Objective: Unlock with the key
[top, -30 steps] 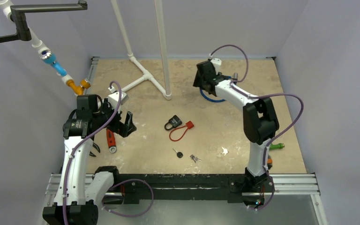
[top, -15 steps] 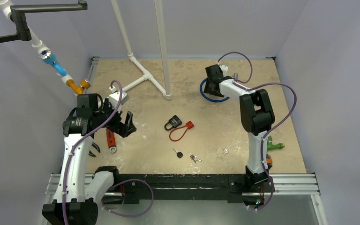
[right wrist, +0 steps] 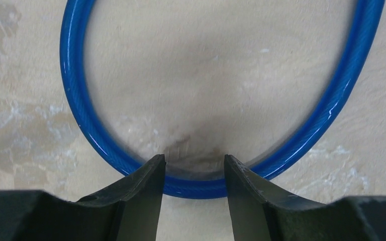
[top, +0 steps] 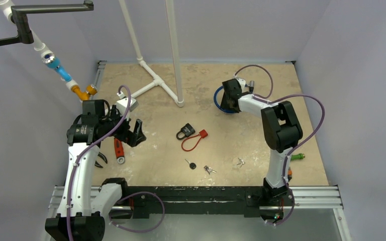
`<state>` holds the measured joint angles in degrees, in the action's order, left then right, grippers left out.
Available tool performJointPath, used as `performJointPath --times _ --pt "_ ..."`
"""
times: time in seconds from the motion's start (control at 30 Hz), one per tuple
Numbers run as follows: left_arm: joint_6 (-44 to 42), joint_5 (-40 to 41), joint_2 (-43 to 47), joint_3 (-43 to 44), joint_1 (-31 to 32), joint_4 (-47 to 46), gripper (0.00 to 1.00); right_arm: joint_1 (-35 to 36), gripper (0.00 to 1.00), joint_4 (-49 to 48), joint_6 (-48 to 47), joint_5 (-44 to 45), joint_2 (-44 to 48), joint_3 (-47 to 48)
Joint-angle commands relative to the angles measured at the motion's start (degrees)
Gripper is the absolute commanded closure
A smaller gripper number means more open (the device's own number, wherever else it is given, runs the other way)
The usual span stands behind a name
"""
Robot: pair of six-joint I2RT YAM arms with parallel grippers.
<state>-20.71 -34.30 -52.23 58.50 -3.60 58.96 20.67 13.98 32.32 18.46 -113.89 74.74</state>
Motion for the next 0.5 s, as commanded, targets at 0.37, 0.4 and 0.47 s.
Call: performJointPath --times 0.37,0.4,0.47 --pt "-1.9 -1.6 0.6 1.9 0.1 1.1 0.00 15.8 0.59 -2.3 10.6 0.4 9.2 -15.1" --pt "-2.0 -1.5 0.6 1.8 0.1 1.1 0.00 16.9 0.60 -2.3 11.9 1.0 9.8 -16.0" --pt "-2.1 -1.6 0.6 1.7 0.1 1.2 0.00 19.5 0.60 -2.1 14.9 2.2 11.2 -17.6"
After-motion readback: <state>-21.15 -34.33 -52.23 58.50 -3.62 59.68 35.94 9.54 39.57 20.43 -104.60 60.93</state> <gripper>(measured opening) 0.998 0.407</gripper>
